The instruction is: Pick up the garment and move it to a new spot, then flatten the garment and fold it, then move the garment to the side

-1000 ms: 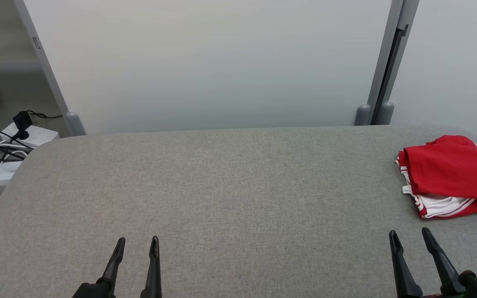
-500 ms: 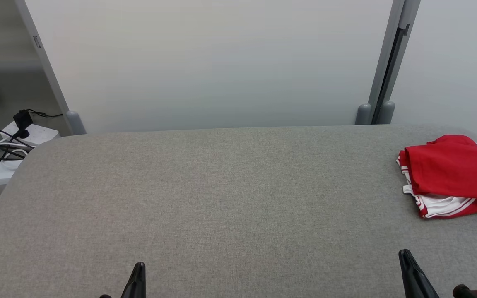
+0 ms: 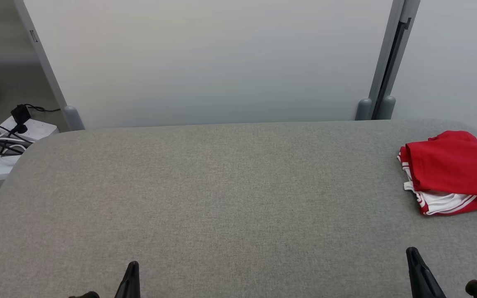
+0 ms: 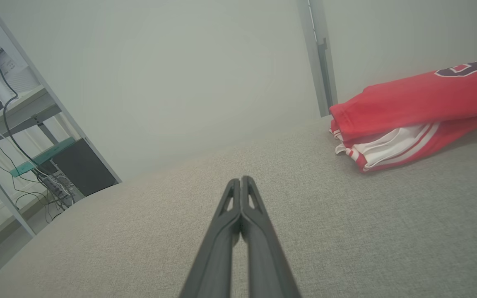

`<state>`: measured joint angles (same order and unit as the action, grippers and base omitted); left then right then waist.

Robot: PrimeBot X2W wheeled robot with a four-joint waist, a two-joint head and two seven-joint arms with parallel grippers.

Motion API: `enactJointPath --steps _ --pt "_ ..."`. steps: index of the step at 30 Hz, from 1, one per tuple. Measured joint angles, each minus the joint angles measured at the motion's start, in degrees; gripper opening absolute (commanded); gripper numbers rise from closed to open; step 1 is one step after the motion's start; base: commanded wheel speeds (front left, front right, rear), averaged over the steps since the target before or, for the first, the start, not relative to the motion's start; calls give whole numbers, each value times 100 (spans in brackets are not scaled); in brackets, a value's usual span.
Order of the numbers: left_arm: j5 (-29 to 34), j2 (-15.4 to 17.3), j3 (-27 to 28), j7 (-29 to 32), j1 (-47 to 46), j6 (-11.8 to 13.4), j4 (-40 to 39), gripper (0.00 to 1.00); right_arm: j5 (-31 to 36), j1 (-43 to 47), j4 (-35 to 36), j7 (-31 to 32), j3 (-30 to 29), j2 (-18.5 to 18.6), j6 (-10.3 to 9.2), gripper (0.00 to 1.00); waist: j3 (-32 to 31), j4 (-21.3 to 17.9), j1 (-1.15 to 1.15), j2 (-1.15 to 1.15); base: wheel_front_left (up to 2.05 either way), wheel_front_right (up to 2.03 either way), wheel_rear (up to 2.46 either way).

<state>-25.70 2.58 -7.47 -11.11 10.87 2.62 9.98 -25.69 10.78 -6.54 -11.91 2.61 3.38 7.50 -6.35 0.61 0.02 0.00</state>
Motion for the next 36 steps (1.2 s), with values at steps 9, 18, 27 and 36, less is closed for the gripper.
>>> enactJointPath --steps 9,18,27,36 --pt "-587 3 91 112 -101 -63 35 0 -582 -117 -69 140 -47 0 0 0 55 -5 0 0 0 0 0" --pt "-1137 5 178 288 -225 -163 82 0 -1135 -234 -156 266 -118 0 0 0 110 -10 -1 0 0 0 0" --pt "-1700 8 278 411 -347 -230 133 0 -1704 -355 -205 401 -208 0 -1 0 166 -15 -1 0 0 0 0" --pt "-2261 10 367 564 -476 -314 177 0 -2263 -465 -312 568 -260 0 -1 0 221 -20 -1 0 0 0 0"
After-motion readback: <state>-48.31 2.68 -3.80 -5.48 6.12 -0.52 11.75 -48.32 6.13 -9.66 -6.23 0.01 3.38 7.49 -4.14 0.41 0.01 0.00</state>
